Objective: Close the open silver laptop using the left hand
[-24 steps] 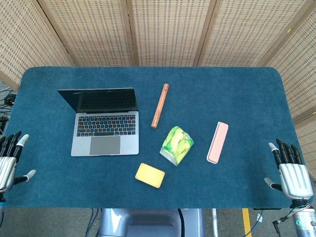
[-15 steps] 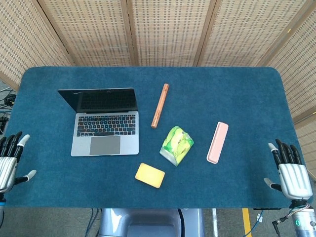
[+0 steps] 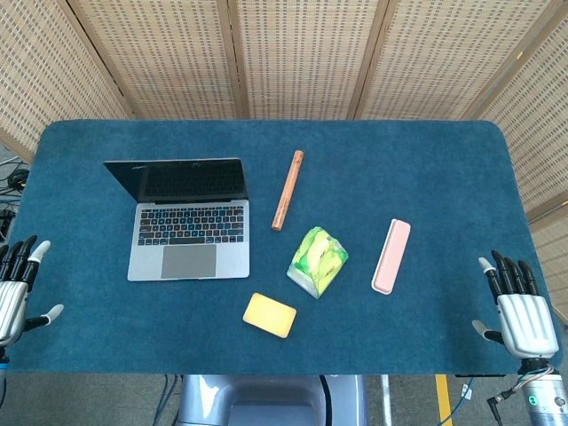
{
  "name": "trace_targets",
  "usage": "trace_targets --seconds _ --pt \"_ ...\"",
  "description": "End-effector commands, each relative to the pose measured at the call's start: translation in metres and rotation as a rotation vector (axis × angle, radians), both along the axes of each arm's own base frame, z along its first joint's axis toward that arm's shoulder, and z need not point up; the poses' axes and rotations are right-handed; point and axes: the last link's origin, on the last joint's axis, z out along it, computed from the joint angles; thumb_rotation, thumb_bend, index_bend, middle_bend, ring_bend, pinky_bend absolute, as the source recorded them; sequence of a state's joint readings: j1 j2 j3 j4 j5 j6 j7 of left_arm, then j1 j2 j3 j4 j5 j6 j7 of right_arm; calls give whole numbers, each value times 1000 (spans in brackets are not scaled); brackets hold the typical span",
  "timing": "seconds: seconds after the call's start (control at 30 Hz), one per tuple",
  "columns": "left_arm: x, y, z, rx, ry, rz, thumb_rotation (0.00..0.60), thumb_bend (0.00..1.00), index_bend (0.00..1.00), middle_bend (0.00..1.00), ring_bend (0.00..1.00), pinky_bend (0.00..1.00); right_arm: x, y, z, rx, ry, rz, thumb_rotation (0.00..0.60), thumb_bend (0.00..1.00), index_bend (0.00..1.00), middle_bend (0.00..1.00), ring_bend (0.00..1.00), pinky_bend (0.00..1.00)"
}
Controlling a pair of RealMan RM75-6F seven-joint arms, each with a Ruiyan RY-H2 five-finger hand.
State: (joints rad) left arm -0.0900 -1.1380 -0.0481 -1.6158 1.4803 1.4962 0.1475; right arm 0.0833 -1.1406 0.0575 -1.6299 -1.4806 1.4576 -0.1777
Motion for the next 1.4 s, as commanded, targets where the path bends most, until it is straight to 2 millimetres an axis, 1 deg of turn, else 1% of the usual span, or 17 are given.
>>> trace_targets --seconds 0.03,0.33,0.53,0.73,0.87,1.0,1.13,1.23,1.33,1.4 --pt "1 0 -1 -2 1 -3 600 93 0 0 0 0 0 1 1 -3 -2 1 600 53 0 0 0 0" --pt "4 -3 0 -8 -12 -13 600 98 0 0 0 0 0 1 0 -5 -2 7 600 55 0 0 0 0" --pt "6 -3 -3 -29 -11 -22 600 104 0 0 0 0 0 2 -1 -2 0 3 600 53 0 0 0 0" --pt "12 4 -7 -42 -7 -42 600 112 0 0 0 0 0 1 0 3 -1 -1 600 55 0 0 0 0" --pt "18 21 -3 -31 -3 -50 600 138 0 0 0 0 0 2 -1 16 -11 1 600 64 0 0 0 0" --pt "27 36 -1 -22 -7 -76 600 204 0 0 0 0 0 2 -1 19 -13 5 600 62 0 0 0 0" --pt "43 53 1 -19 -17 -123 600 282 0 0 0 0 -1 2 -1 24 -18 1 600 61 0 0 0 0" --pt "51 63 1 -29 -18 -133 600 340 0 0 0 0 -1 2 0 27 -21 0 600 57 0 0 0 0" --pt "63 80 2 -41 4 -145 600 388 0 0 0 0 -1 2 0 28 -26 1 600 56 0 0 0 0" --pt "71 89 1 -55 13 -141 600 403 0 0 0 0 -1 2 1 27 -28 0 600 61 0 0 0 0"
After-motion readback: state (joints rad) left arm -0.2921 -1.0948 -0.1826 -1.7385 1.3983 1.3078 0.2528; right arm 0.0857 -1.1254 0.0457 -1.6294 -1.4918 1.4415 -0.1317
